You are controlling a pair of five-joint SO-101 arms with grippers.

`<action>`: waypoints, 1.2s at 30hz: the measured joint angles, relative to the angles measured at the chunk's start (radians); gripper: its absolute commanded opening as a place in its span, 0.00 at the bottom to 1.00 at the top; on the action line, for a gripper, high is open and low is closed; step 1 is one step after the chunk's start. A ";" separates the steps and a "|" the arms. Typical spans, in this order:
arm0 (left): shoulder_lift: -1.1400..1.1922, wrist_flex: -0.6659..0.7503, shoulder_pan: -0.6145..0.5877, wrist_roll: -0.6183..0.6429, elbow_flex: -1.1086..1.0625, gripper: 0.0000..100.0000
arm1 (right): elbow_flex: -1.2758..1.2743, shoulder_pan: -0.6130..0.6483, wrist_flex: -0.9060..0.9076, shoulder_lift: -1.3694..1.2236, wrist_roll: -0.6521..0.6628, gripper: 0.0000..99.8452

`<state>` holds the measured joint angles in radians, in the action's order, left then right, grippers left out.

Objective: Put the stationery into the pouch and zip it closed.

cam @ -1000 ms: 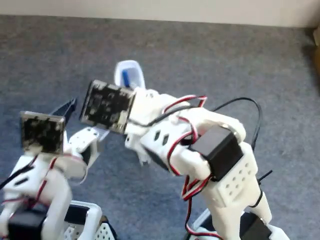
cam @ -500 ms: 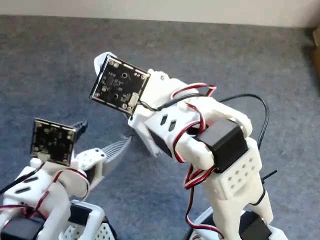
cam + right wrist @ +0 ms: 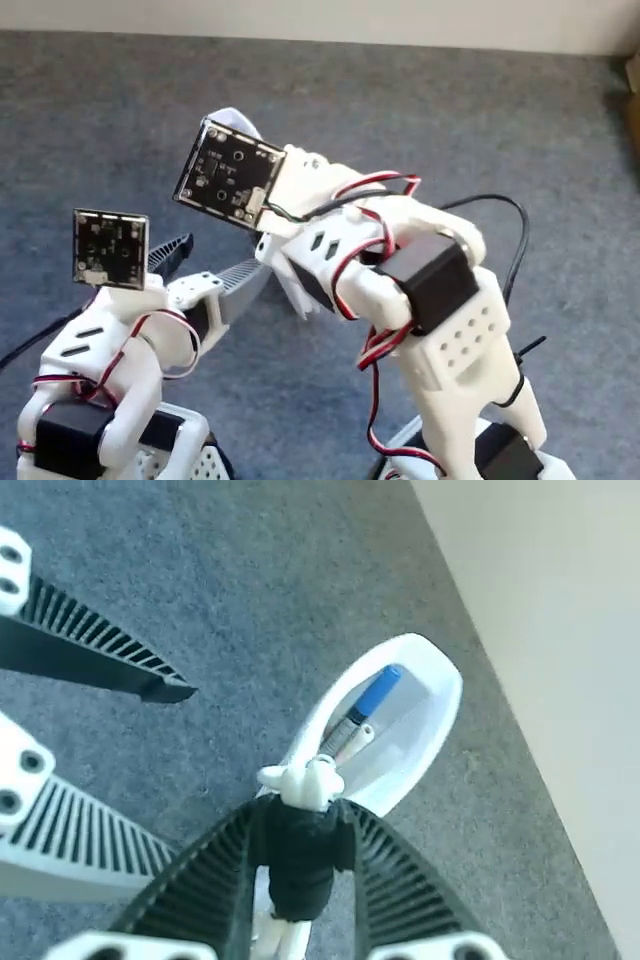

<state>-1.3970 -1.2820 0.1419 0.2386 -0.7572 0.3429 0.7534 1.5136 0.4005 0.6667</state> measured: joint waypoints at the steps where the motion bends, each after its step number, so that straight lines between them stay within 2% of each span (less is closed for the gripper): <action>1: 0.000 0.000 0.000 0.009 0.000 0.34 | -0.002 0.000 0.000 0.002 0.000 0.00; 19: 0.000 0.003 0.055 0.009 -0.043 0.34 | -0.005 0.000 -0.040 0.002 0.000 0.00; 22: 0.000 0.003 0.060 0.009 -0.043 0.34 | -0.008 0.000 -0.057 0.002 -0.037 0.00; 30: 0.000 0.003 0.078 0.009 -0.043 0.34 | -0.135 0.005 -0.160 0.015 -0.058 0.00; 36: 0.000 0.003 0.091 0.009 -0.043 0.34 | -0.164 0.005 -0.172 0.028 -0.060 0.00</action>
<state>-1.3970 -1.2789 0.2325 0.2478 -0.8002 0.1788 0.7580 1.3418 0.4281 0.6068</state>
